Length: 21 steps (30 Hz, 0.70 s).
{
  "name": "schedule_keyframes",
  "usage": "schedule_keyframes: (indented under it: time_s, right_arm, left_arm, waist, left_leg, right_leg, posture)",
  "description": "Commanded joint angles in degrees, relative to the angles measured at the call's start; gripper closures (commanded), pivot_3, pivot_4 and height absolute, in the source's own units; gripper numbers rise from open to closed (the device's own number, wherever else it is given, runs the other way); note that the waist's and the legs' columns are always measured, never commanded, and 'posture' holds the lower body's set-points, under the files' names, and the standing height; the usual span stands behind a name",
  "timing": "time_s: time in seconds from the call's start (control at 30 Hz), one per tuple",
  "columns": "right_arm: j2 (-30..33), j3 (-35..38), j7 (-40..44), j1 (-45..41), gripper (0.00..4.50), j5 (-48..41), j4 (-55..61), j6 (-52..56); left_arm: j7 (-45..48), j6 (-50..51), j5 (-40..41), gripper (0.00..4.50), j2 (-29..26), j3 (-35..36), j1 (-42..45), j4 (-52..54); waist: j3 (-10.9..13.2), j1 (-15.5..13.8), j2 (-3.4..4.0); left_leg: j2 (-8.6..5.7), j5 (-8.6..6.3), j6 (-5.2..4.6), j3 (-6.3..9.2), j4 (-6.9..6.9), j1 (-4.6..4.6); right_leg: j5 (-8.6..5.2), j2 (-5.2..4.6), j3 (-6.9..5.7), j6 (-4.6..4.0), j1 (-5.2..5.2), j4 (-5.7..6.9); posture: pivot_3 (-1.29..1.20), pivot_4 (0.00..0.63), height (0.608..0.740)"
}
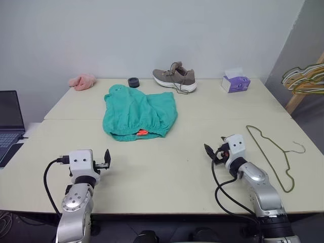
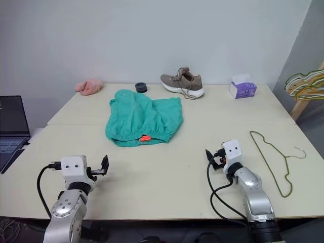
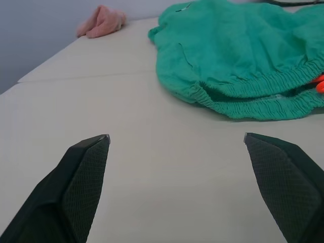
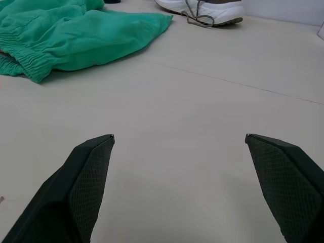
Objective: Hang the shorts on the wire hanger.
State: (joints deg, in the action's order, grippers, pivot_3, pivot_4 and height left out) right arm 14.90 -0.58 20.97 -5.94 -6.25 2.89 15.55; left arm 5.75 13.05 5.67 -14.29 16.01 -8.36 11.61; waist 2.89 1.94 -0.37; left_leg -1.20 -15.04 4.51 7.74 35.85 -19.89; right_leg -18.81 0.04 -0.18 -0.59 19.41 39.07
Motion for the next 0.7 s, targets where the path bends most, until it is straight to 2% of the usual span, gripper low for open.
schedule_keyframes:
  time_s: [0.03, 0.43, 0.7]
  right_arm:
    - [-0.17, 1.15, -0.24, -0.59, 0.08, -0.94, 2.60, -1.22]
    - [0.47, -1.46, 2.24, -1.26, 0.08, -0.22, 3.67, -2.79]
    - [0.74, -2.45, 3.34, -1.47, 0.08, 0.26, 4.31, -2.47]
  left_arm:
    - [0.14, -2.57, -0.83, 0.00, -1.13, 0.19, 1.45, 1.47]
    - [0.88, 0.20, 1.63, 0.00, -2.03, 1.55, 2.26, 1.74]
    - [0.18, -2.07, 2.09, 0.00, -1.98, 4.24, 2.12, 1.29]
  waist:
    - [0.00, 0.00, 0.00]
    - [0.00, 0.10, 0.00]
    - [0.00, 0.05, 0.00]
  left_leg:
    - [0.00, 0.00, 0.00, 0.00, 0.00, 0.00]
    - [0.02, 0.00, -0.01, -0.05, 0.00, 0.00]
    - [0.03, 0.00, -0.01, -0.04, 0.00, 0.00]
  right_leg:
    - [0.00, 0.00, 0.01, 0.00, 0.00, 0.00]
    - [0.00, 0.00, 0.06, 0.01, 0.02, 0.00]
    - [0.00, 0.00, 0.07, 0.01, 0.02, 0.00]
  posture:
    - [-0.08, 0.000, 0.740]
    - [-0.07, 0.000, 0.740]
    - [-0.07, 0.000, 0.740]
